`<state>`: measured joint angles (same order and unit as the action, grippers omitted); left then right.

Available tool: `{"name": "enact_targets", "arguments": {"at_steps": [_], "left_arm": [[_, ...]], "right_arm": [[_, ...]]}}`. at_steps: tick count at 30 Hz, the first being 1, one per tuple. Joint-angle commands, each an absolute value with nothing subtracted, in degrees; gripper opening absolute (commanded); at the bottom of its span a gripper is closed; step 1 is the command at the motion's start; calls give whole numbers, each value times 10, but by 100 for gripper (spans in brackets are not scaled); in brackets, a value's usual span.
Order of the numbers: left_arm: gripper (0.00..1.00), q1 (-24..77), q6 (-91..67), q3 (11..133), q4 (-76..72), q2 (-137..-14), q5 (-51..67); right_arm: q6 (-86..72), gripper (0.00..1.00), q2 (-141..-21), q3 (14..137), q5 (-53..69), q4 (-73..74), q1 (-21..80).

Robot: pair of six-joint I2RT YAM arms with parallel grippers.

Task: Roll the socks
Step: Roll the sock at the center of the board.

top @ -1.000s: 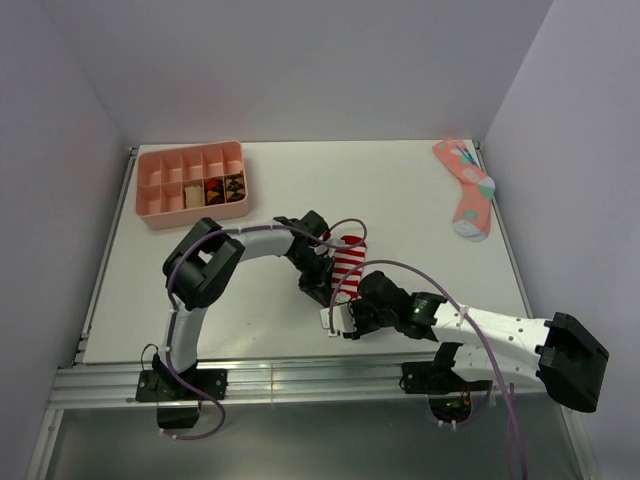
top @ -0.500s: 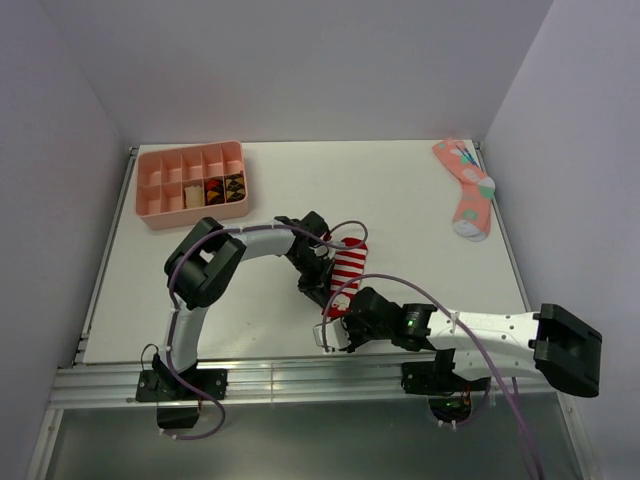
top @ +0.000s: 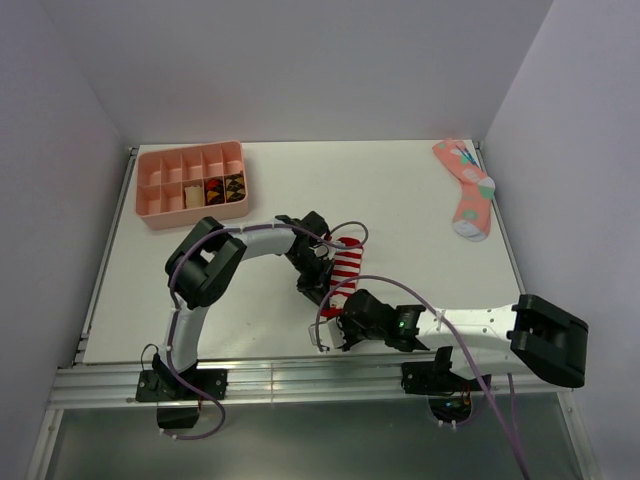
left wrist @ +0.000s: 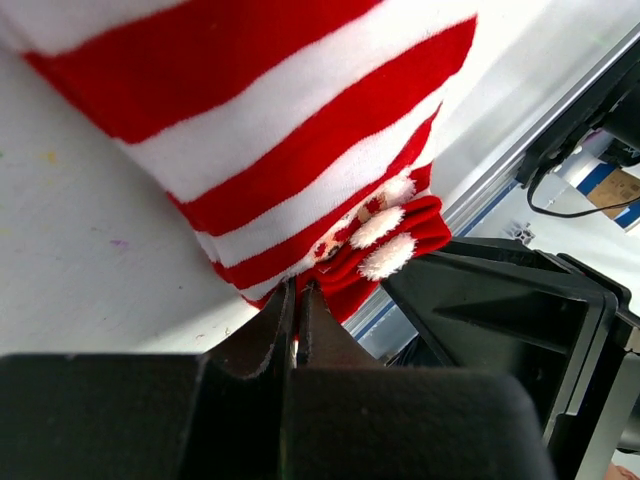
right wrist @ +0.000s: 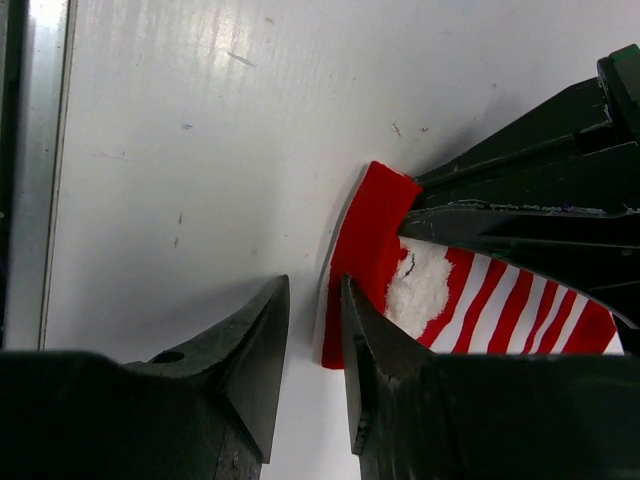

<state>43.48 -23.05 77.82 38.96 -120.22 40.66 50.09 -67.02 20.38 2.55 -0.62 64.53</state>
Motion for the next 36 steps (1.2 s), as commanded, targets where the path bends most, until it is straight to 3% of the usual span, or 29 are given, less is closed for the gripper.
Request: {"name": "enact_targets", "arguments": {"at_steps": [1,36], "left_arm": [[0,437,-200,789,415,-1214,372],[0,436,-188,788,425,-1216,366]], "right_arm": [[509,35,-681,204,2,-50,649],[506,38,-650,216,19,13,657]]}}
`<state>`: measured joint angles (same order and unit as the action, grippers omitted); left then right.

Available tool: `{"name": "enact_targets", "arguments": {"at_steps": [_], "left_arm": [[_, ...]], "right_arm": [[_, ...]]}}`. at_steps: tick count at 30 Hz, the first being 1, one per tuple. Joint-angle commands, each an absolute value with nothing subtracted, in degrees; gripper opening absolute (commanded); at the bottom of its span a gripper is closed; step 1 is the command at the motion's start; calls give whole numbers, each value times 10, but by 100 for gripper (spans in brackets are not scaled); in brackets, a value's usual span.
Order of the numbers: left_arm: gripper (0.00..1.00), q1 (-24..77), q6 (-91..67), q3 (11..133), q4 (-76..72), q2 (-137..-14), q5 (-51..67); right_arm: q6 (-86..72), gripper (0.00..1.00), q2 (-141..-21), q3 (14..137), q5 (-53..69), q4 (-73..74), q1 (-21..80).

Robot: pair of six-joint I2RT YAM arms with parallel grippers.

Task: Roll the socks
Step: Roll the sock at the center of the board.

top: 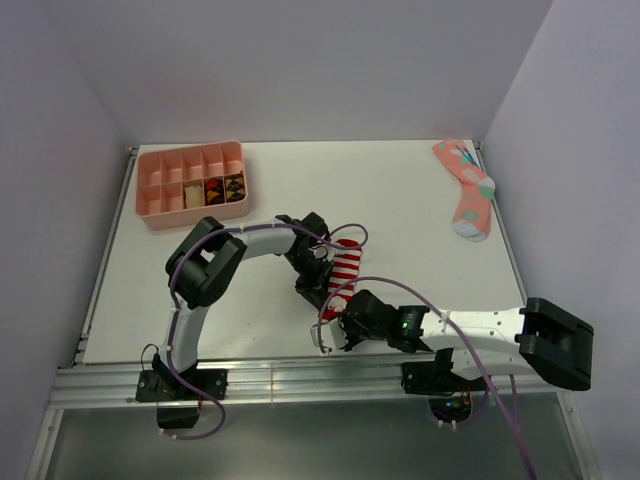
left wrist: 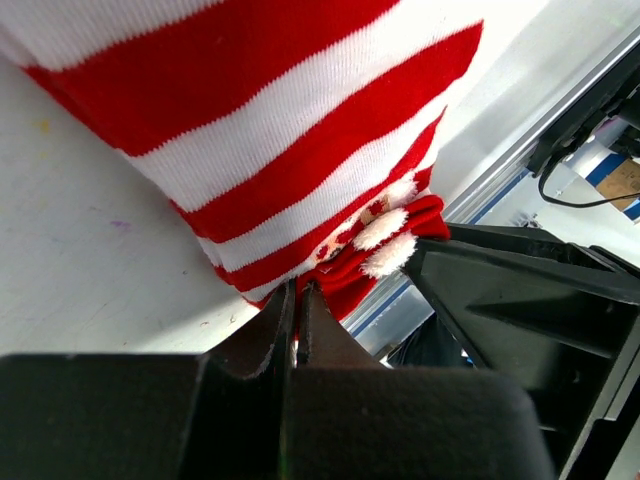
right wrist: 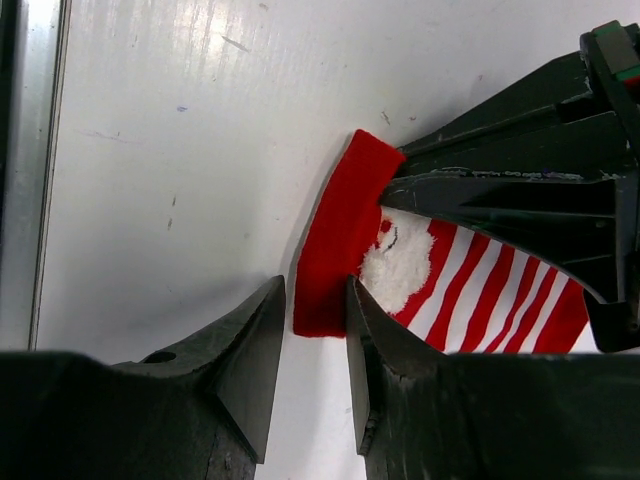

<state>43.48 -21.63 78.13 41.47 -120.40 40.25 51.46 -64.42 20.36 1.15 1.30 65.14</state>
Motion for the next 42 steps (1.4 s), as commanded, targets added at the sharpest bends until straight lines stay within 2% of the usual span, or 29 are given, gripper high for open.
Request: {"name": "enact_targets", "arguments": {"at_steps": [1,13,20,22,27,30,31,33,42], "left_arm": [[0,436,-187,789,426,-1217,367],[0,434,-185,784,418,-1213,374],[0,434,-211,742,377,-1187,394],[0,434,-226,738,364,-1180,391],[1,434,-299,722,308,-1152,394],[8,434,-351,701,259,-1126,373],[13,434,-365,692,251,-1119,360],[16,434,-406,679,211,-1095,345],[16,447,-522,585,96,-998,231]], "right_arm": [[507,38,-652,215,18,13,659],[503,36,-712,208,2,-29,658],[476,27,-714,234,31,-4,638],[469,24,-713,253,51,40,626],[452,22,-707,306,134,127,579],[452,22,-726,343,207,190,531],[454,22,-742,354,237,223,520],[463,22,-756,383,270,254,487],[502,21,-840,475,375,393,399]]}}
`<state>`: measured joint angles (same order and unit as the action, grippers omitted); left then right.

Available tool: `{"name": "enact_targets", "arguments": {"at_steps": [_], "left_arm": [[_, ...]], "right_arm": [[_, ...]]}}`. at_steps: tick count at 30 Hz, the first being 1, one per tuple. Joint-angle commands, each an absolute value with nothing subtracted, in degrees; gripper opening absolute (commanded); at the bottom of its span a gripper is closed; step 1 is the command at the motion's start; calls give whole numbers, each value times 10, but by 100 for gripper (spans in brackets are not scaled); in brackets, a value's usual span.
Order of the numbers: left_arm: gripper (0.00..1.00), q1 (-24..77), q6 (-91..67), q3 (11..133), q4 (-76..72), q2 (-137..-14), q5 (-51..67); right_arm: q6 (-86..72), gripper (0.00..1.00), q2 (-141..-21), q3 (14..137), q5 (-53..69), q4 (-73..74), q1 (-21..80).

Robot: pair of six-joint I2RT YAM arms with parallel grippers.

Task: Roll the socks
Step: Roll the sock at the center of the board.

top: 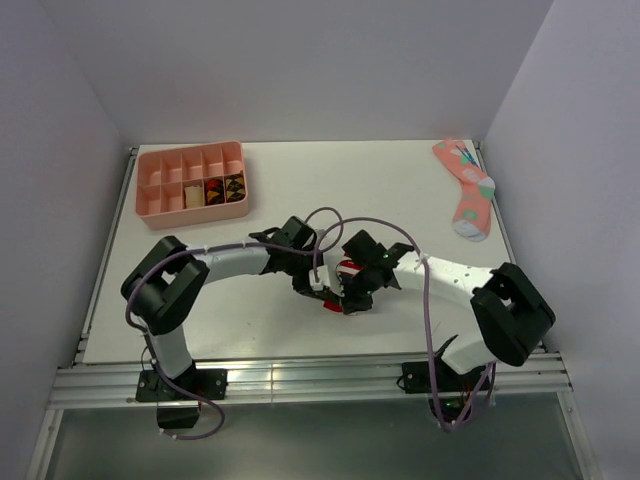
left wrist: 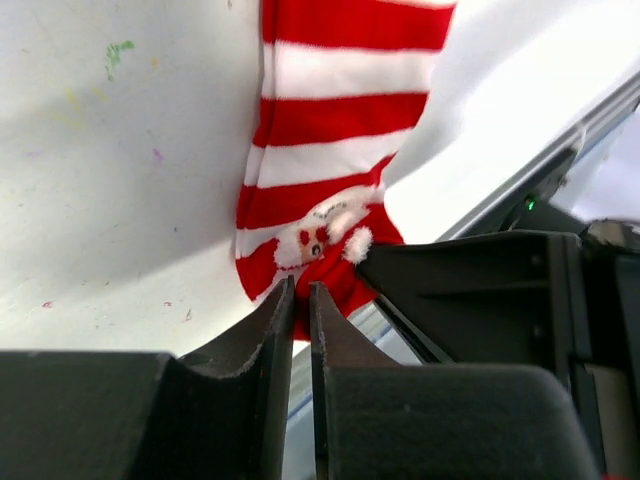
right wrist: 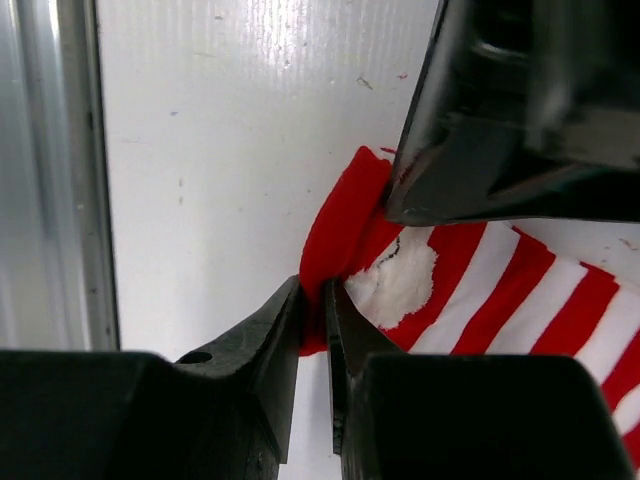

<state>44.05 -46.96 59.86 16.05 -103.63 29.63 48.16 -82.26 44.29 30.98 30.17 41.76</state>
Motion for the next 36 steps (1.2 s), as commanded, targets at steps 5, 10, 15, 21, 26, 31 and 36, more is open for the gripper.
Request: {"name": "enact_targets", "arguments": {"at_steps": [5,10,15,21,26,31,36], "left_arm": [[20,469,-553,546,43,-966,185],[22,483,-547,518,13,-948,119],[24,512,-504,457,-92,-903,42],[29,543,-425,354,-281,-874,18],[32,575,-340,312,-404,-886,33],[38,587,-264,337,-440,-933,76],[41,603,-215,382,-415,-977,116]], "right_arm": [[515,21,-875,498,402,448,360],[535,21,-919,519,426,509,333],[564,21,-976,553,441,570,280],[603,21,-1062,617,459,657,220],[605,22,-1090,639,461,672,200],[602,22,-1111,647,452,681,192],[599,22,-1121,654,450,681,187]]}}
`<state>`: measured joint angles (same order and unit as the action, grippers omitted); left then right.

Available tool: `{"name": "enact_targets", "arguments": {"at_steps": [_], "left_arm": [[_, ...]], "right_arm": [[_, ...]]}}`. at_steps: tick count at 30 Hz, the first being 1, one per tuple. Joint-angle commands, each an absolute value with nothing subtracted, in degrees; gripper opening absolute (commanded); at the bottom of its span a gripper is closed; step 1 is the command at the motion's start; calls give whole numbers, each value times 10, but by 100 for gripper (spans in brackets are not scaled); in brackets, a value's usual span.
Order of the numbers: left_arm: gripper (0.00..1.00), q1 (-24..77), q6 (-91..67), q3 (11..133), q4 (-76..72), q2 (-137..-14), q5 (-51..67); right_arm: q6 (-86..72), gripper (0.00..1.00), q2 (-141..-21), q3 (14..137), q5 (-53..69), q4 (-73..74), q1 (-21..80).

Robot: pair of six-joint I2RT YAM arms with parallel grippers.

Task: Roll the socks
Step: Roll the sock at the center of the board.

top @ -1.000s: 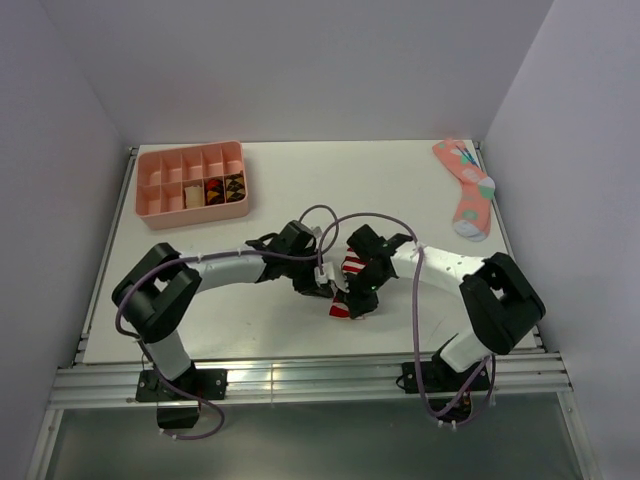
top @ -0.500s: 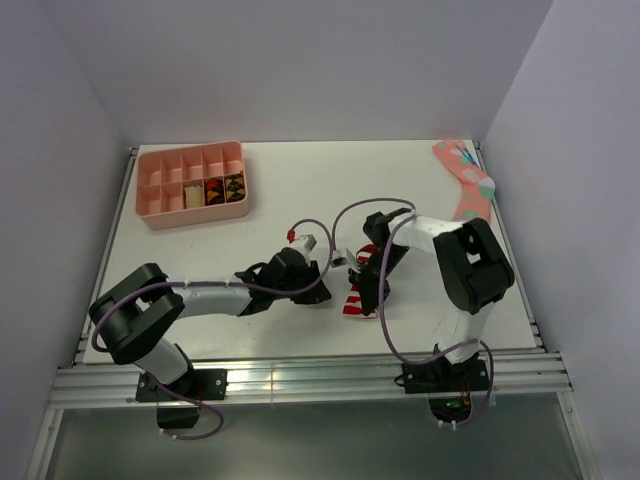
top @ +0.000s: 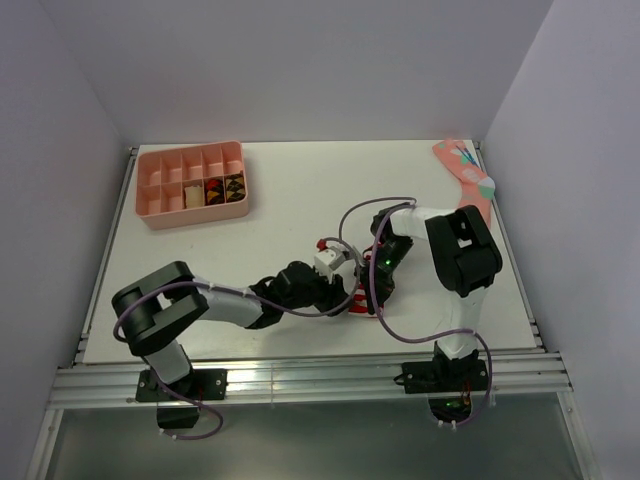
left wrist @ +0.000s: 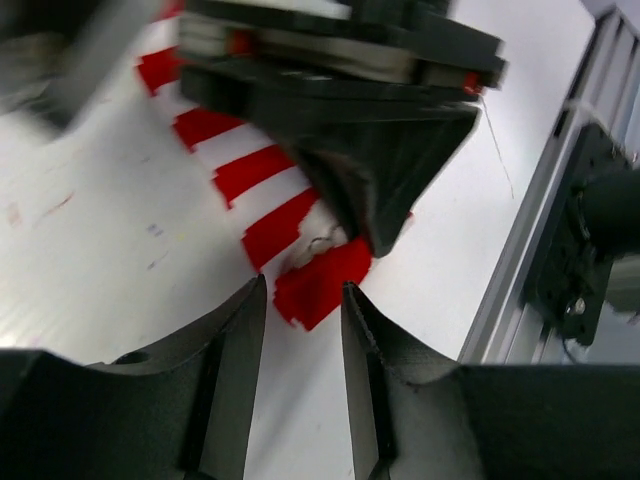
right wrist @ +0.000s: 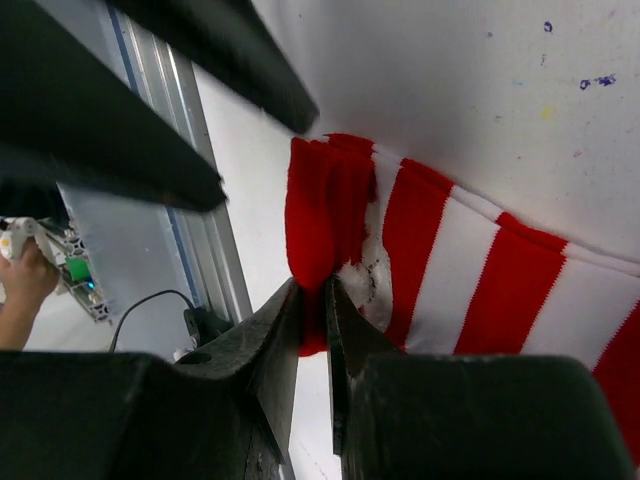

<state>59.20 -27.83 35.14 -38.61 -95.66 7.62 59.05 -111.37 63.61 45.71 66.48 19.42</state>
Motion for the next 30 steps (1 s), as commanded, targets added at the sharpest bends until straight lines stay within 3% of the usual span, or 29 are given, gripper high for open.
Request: {"name": "enact_targets", "arguments": {"at_steps": [1,30], "left_arm": [[41,603,-201,395,-410,-983,128],[38,639,-135,461,-349,-1064,162]], "right_arm": [[598,22,-1121,653,450,681,187],[591,22,-1147,670,448,688,173]]}}
